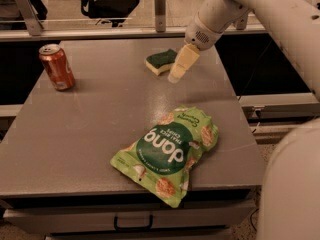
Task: Move sponge near green rice chip bag
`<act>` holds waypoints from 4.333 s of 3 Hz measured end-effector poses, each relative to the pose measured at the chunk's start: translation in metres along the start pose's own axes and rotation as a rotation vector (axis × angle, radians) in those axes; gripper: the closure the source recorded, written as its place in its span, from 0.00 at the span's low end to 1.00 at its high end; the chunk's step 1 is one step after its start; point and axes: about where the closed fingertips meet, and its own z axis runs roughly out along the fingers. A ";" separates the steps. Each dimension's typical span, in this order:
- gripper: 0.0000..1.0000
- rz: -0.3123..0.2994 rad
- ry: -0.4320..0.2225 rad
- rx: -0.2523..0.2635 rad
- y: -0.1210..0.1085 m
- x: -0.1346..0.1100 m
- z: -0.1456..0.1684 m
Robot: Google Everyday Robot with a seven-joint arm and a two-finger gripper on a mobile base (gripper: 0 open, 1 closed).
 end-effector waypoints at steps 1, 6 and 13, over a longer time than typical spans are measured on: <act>0.00 0.040 0.015 -0.028 -0.024 -0.005 0.037; 1.00 -0.008 -0.038 -0.118 -0.005 -0.014 0.016; 0.00 -0.225 -0.002 -0.289 0.106 -0.010 -0.025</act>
Offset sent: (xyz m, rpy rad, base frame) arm 0.0642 0.0187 -0.0428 0.0066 0.0888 -0.0431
